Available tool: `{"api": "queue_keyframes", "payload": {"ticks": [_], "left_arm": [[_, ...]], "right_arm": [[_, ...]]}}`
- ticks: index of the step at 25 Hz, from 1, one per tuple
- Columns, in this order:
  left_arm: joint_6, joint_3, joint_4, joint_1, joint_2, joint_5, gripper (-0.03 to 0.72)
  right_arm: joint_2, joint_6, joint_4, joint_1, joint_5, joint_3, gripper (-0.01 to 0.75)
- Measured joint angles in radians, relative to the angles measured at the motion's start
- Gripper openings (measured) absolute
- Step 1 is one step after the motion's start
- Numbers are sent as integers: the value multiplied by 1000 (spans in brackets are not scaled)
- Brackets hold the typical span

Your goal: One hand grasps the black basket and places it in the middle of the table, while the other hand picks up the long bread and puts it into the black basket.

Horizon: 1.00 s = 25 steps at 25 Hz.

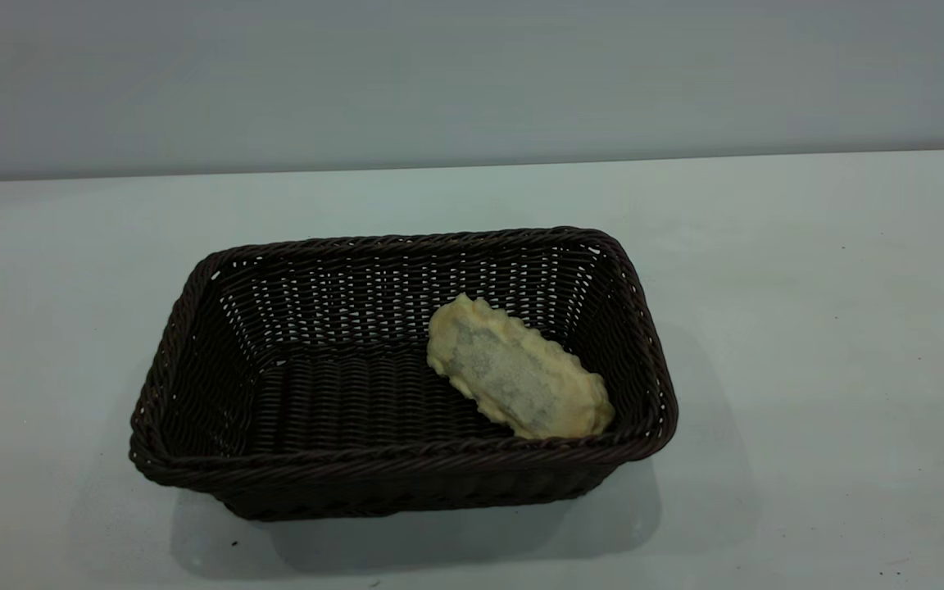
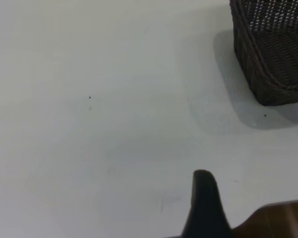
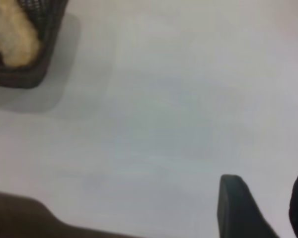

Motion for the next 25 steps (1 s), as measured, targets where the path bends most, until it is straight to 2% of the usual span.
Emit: {"api": "queue_keyframes", "payload": {"ticks": [6, 11, 18, 25], "left_arm": [[0, 0, 0, 4, -1, 0, 585], [0, 0, 0, 51, -1, 0, 585], [1, 0, 0, 120, -1, 0, 585], [1, 0, 0, 128, -1, 0, 585]], "right_arm": [[0, 0, 0, 23, 0, 0, 239], [0, 0, 0, 72, 0, 0, 239], [0, 0, 1, 72, 0, 0, 239], [0, 0, 1, 57, 0, 0, 239]]}}
